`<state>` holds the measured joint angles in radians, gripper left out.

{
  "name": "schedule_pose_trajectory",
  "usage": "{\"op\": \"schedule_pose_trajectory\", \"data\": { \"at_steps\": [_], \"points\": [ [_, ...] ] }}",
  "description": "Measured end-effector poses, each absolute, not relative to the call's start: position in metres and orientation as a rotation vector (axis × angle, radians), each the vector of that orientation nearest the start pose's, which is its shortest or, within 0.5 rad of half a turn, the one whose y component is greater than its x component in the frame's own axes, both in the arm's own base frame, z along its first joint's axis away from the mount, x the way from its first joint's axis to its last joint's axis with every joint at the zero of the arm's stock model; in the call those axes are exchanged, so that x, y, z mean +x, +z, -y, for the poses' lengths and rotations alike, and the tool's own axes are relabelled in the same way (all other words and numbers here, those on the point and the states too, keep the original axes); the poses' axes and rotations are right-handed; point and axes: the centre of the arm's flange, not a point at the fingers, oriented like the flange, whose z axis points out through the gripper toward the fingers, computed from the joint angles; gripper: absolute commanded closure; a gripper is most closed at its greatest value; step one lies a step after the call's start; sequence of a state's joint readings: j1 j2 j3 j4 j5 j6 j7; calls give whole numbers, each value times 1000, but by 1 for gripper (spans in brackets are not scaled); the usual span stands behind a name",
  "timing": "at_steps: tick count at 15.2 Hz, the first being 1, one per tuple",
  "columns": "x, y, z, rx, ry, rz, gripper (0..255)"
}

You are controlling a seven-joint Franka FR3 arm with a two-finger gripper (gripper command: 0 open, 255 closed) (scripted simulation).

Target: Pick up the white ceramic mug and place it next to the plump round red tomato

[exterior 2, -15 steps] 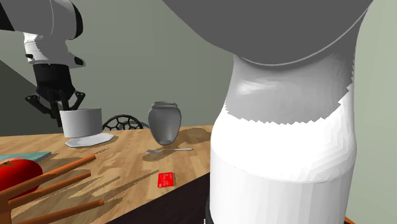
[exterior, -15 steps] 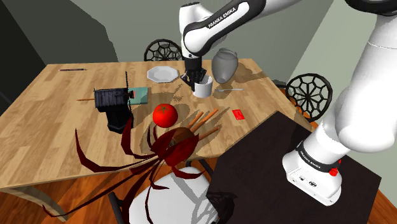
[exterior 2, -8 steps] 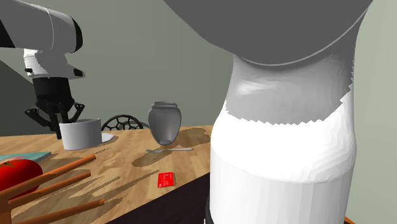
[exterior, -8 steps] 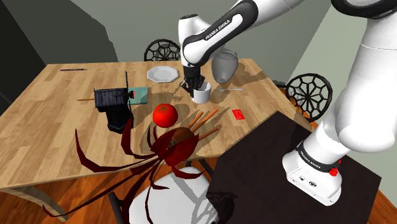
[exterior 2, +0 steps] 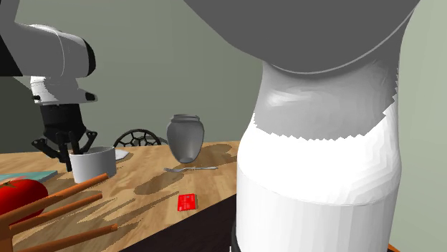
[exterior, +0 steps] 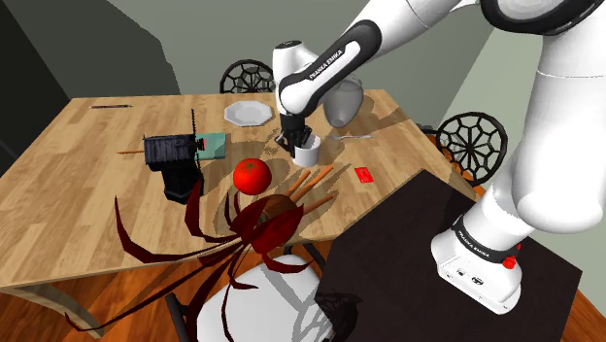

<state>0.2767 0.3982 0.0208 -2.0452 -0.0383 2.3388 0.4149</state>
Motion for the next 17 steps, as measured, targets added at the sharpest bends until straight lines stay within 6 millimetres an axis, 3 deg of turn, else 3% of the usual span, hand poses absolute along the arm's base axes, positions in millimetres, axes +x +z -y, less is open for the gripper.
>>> {"op": "schedule_pose_trajectory", "data": {
  "at_steps": [17],
  "points": [
    [565,153,-171,-3185,123,-148,255]
  ]
}}
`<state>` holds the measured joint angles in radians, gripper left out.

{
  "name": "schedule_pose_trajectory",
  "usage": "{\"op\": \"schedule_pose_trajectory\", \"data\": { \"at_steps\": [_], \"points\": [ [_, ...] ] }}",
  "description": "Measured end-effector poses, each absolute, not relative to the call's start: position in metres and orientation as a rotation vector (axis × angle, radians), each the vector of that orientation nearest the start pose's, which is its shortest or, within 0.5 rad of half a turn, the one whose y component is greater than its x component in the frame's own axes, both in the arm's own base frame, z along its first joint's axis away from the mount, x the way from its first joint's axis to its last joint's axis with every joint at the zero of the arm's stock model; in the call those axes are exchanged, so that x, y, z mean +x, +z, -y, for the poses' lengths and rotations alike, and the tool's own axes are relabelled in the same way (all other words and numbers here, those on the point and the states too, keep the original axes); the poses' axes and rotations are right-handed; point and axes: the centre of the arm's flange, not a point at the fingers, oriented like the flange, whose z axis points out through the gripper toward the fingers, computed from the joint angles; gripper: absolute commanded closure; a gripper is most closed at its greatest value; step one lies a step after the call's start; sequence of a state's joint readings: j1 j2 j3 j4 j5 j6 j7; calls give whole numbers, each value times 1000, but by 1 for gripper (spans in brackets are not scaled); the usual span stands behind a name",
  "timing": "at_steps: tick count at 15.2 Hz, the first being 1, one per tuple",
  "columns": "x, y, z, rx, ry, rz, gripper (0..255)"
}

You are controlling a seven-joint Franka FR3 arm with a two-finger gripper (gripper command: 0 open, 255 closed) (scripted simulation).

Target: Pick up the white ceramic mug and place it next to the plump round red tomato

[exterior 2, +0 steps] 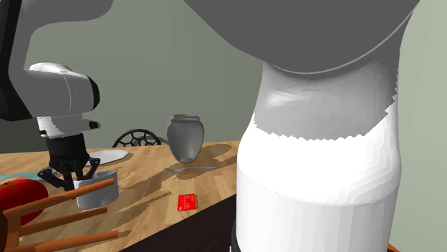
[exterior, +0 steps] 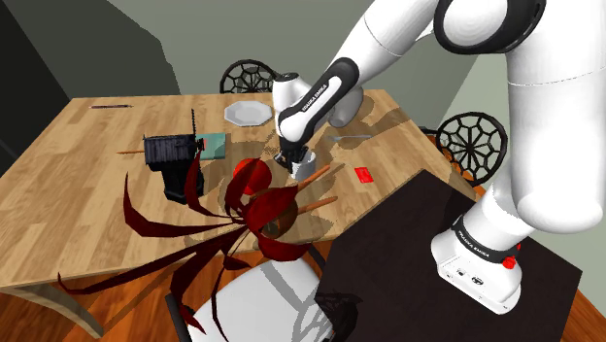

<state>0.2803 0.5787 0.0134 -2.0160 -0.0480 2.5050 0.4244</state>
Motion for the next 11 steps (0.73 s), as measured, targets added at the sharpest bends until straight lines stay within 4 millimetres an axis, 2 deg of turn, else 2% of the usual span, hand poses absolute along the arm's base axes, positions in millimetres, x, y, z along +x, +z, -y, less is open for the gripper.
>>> {"op": "schedule_pose_trajectory", "data": {
  "at_steps": [6,7,11],
  "points": [
    [565,151,-170,-3185,122,-148,255],
    [564,152,-170,-3186,123,-148,0],
    [560,147,-171,-3188,143,-145,0]
  ]
}}
